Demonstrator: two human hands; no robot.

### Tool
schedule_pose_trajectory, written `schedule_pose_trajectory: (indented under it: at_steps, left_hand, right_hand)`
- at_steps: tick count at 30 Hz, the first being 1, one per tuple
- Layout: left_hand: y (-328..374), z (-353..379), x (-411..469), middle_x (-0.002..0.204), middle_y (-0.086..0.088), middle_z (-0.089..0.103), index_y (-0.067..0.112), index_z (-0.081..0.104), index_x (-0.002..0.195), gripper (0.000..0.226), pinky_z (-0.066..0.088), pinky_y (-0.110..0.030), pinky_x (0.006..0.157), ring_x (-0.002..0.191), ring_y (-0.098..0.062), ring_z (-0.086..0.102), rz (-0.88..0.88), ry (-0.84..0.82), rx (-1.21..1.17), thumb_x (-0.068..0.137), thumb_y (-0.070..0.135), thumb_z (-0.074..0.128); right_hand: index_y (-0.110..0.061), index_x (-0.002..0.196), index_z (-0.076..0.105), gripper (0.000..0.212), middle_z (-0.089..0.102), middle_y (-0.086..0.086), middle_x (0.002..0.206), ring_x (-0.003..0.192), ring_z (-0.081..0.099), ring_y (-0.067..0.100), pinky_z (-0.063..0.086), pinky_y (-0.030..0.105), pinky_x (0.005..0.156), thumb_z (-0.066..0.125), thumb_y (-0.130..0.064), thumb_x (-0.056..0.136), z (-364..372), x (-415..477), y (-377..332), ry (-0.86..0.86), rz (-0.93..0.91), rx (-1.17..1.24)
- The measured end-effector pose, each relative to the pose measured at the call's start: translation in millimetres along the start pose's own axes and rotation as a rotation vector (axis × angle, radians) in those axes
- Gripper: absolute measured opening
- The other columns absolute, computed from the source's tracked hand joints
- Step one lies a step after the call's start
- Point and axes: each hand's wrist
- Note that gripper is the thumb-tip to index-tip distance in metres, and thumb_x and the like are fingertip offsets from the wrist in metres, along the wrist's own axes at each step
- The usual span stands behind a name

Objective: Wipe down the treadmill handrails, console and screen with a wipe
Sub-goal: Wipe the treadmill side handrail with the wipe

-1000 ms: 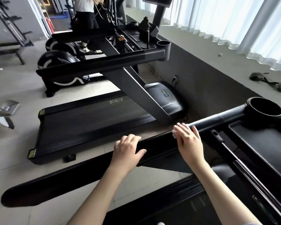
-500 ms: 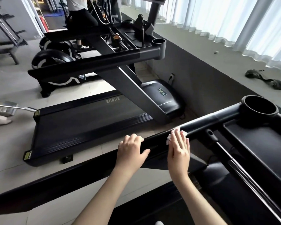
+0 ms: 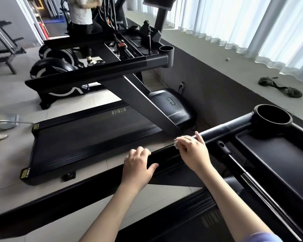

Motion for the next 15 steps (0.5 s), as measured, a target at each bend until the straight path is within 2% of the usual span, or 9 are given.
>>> schedule_pose_trajectory:
  at_steps: [3,5,8,11,13,15]
  left_hand:
    - [1.1,-2.0,1.1,0.121,0.008,0.047,0.022,0.051,0.122,0.042,0.031,-0.026,0.091,0.115,-0.015,0.041,0.003,-0.013,0.02,0.091,0.05,0.054]
    - [1.1,-1.6,3.4,0.124,0.008,0.045,0.023,0.048,0.124,0.043,0.03,-0.026,0.092,0.118,-0.014,0.04,0.014,-0.022,0.059,0.092,0.051,0.051]
    - [7.8,-0.4,6.8,0.135,0.008,0.039,0.024,0.038,0.138,0.05,0.026,-0.027,0.1,0.127,-0.013,0.035,0.087,-0.037,0.051,0.095,0.048,0.047]
    - [22.2,6.4,12.0,0.138,0.008,0.038,0.023,0.034,0.144,0.055,0.026,-0.031,0.103,0.131,-0.015,0.034,0.164,-0.044,0.021,0.095,0.043,0.05]
    - [28.0,10.9,13.1,0.124,0.005,0.05,0.02,0.05,0.134,0.053,0.039,-0.037,0.094,0.117,-0.021,0.05,0.18,-0.051,0.056,0.086,0.037,0.067]
    - [25.5,18.6,14.3,0.105,0.003,0.059,0.016,0.064,0.116,0.053,0.049,-0.038,0.077,0.095,-0.024,0.062,0.175,-0.007,0.058,0.069,0.032,0.083]
  right_hand:
    - [-0.018,0.075,0.07,0.013,0.072,-0.005,0.082,0.084,0.067,0.018,0.029,0.034,0.1,0.058,-0.015,0.079,-8.6,8.4,24.9,0.086,0.102,-0.076]
    - [-0.012,0.084,0.074,0.025,0.073,0.002,0.092,0.092,0.068,0.023,0.029,0.035,0.1,0.05,-0.021,0.085,-3.4,3.4,25.9,0.125,0.171,-0.073]
    - [-0.011,0.102,0.073,0.035,0.07,0.005,0.112,0.112,0.062,0.024,0.031,0.039,0.106,0.043,-0.024,0.09,10.5,-19.8,5.3,0.06,0.114,0.023]
    - [-0.014,0.111,0.071,0.036,0.068,0.003,0.121,0.12,0.057,0.02,0.027,0.04,0.11,0.042,-0.024,0.091,4.0,-27.4,12.2,0.006,0.034,0.048]
    - [-0.013,0.111,0.072,0.038,0.068,0.005,0.12,0.119,0.06,0.023,0.026,0.04,0.109,0.041,-0.026,0.092,-2.5,-21.9,27.1,0.043,0.109,0.016]
    - [-0.01,0.112,0.071,0.04,0.066,0.008,0.123,0.12,0.058,0.026,0.028,0.04,0.109,0.04,-0.028,0.093,-2.5,-23.0,32.0,0.108,0.233,0.008]
Point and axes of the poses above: each hand's wrist, its own x-axis towards the middle knuckle, its own z-axis out of the palm, y = z × x
